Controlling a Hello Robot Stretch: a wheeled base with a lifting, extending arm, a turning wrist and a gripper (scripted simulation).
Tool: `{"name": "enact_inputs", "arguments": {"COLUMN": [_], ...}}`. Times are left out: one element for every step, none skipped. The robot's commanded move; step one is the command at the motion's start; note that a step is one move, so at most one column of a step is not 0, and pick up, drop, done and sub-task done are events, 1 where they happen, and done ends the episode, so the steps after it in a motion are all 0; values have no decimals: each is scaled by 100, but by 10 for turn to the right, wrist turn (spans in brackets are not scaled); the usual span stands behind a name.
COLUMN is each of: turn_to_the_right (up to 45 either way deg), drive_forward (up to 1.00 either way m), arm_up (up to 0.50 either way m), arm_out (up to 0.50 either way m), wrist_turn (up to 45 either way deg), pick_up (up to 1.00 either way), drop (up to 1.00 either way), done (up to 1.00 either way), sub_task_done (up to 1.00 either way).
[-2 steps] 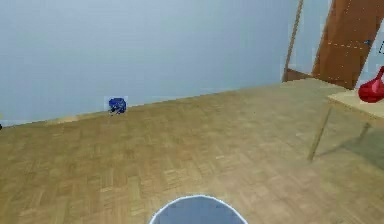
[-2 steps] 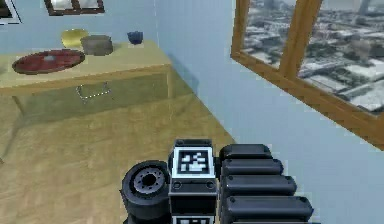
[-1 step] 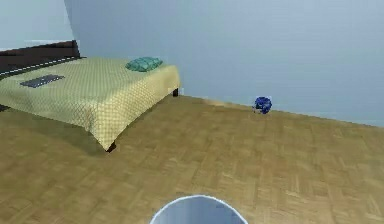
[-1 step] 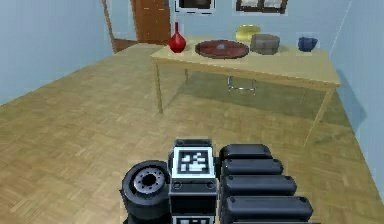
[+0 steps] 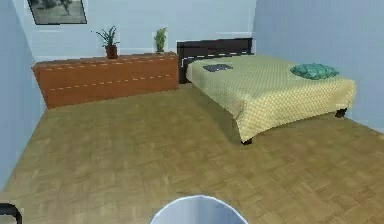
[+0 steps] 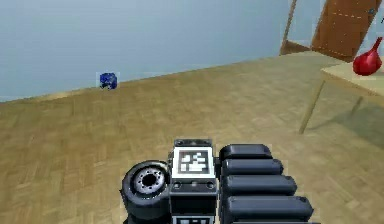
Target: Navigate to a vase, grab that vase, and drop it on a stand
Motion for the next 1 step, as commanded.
{"name": "enact_inputs", "arguments": {"turn_to_the_right": [-450], "drive_forward": [0], "arm_up": [0], "arm_out": [0], "wrist_turn": [0], "pick_up": [0], "drop": [0], "done": [0], "sub_task_done": [0]}}
